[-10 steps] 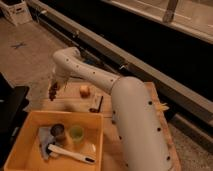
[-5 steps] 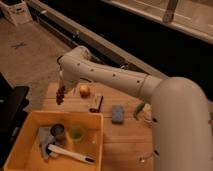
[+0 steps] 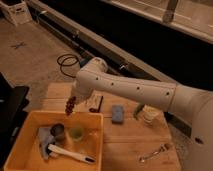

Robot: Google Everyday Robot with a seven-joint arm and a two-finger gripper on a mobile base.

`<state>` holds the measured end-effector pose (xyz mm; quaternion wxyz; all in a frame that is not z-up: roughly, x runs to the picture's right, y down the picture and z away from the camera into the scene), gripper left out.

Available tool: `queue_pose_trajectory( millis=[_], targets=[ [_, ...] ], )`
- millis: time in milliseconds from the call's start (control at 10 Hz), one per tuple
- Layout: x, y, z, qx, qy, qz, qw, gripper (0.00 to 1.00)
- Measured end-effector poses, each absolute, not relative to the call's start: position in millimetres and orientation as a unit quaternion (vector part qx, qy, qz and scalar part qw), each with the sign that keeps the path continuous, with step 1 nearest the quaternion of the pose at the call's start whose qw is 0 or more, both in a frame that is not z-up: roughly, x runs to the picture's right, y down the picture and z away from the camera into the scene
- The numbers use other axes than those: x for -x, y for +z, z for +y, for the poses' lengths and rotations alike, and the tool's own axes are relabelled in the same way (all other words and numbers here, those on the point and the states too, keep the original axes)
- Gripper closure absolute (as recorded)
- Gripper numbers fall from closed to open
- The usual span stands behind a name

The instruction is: Place grapes in plastic cup

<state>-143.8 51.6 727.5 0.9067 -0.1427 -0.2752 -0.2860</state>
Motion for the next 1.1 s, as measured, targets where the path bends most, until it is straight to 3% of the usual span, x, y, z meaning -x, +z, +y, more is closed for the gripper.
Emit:
queue_pose_trajectory(
  millis=[700,1100],
  targets=[
    [145,728,51,0.145,-0.287,-0.276,0.906,1.00],
    [142,707,84,0.158,-0.268,-0.267,0.912,1.00]
  ],
)
